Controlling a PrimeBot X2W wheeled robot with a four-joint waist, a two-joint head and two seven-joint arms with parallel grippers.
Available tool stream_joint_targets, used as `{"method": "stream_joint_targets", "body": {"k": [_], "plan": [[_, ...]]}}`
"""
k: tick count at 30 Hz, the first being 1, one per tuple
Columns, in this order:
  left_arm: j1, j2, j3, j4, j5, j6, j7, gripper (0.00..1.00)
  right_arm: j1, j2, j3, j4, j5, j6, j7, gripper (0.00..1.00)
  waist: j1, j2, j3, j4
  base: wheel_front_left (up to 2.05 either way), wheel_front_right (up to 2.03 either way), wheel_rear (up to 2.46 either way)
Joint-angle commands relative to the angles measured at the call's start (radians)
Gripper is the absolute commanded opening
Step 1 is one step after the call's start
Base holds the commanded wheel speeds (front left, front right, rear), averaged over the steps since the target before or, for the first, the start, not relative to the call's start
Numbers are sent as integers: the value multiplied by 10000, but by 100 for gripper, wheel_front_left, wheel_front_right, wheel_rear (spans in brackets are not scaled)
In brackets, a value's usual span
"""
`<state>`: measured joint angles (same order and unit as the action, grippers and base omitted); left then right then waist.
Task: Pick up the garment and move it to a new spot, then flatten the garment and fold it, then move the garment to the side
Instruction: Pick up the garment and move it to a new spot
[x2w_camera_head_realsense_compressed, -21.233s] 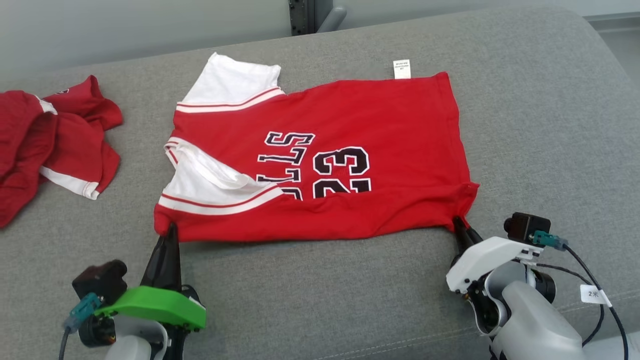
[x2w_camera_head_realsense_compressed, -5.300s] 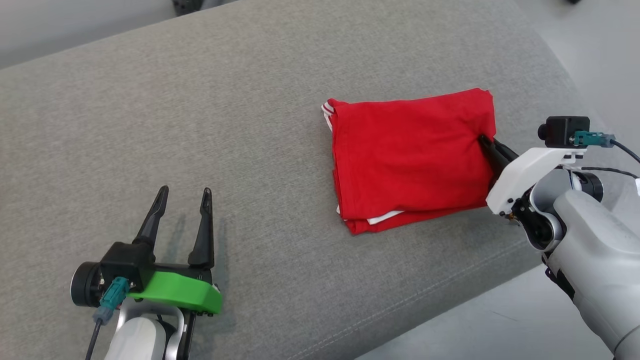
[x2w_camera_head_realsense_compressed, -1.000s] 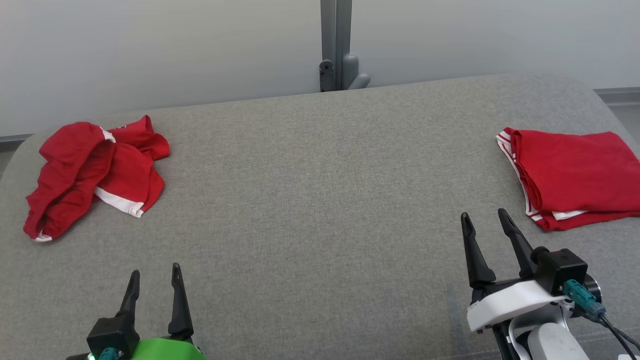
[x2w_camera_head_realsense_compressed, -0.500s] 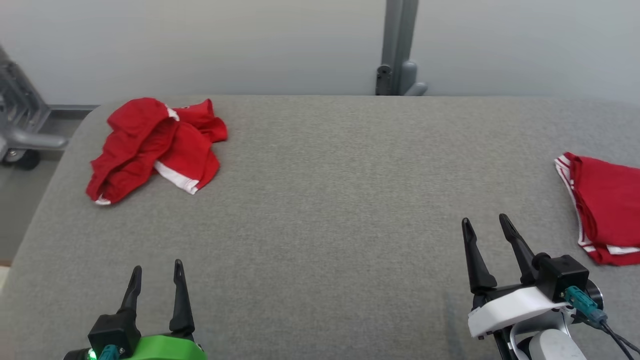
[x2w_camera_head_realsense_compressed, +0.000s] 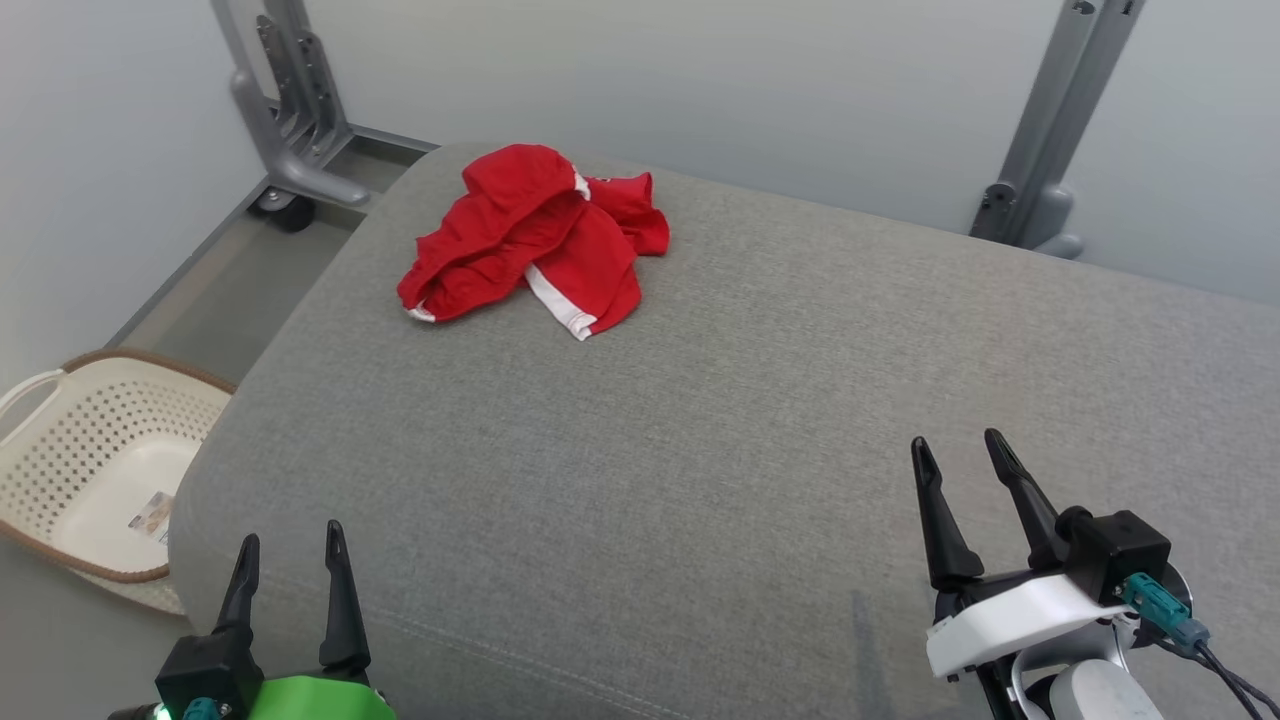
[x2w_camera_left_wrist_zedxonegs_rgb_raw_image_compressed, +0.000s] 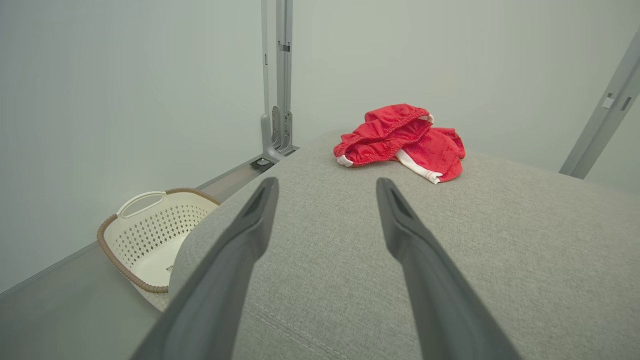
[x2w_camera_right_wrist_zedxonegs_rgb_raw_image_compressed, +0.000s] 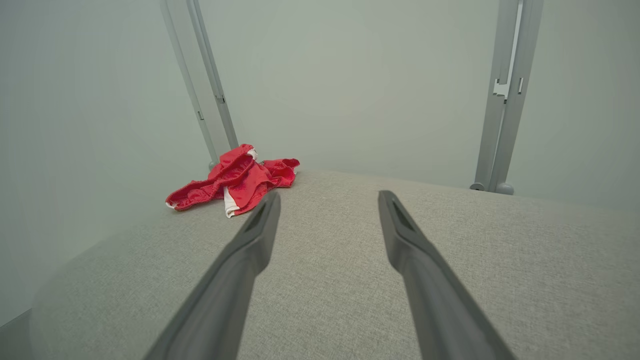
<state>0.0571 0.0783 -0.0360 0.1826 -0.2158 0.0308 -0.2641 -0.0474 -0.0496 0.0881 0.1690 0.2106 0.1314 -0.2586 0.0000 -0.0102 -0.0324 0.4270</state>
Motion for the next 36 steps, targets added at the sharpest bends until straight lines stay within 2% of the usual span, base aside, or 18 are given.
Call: {"method": "stream_joint_targets", "body": {"k": [1,9,15,21,25,32,36], "plan": [[134,35,25,-39,-9,25,-1,100,-64,-20,16,52,30,-14,-68,100,0,102,12,763,0,0,0],[108,-16,150,-189,-160,-25,-3,100,-62,-26,-26,31,-124,-15,-57,100,0,102,148,638,0,0,0],[-833,373,177,-445,78,-129,-3,100,-248,-24,-197,-220,-391,-15,89,100,0,102,589,281,0,0,0],[-2909,1170,285,-639,31,-521,463,100,-648,-27,-370,-664,-753,-15,335,100,0,102,1390,-300,0,0,0],[-4644,1926,187,-232,-199,-1129,1335,100,-966,-27,-443,-933,-973,-15,526,100,0,102,2032,-832,0,0,0],[-7512,3095,-25,1429,-695,-1522,2525,100,-1578,-26,-558,-1428,-1309,-15,619,100,0,102,3324,-1916,0,0,0],[-8759,3483,-170,2511,-812,-1561,2814,100,-1982,-29,-686,-1825,-1472,-15,586,100,0,102,4191,-2510,0,0,0]]}}
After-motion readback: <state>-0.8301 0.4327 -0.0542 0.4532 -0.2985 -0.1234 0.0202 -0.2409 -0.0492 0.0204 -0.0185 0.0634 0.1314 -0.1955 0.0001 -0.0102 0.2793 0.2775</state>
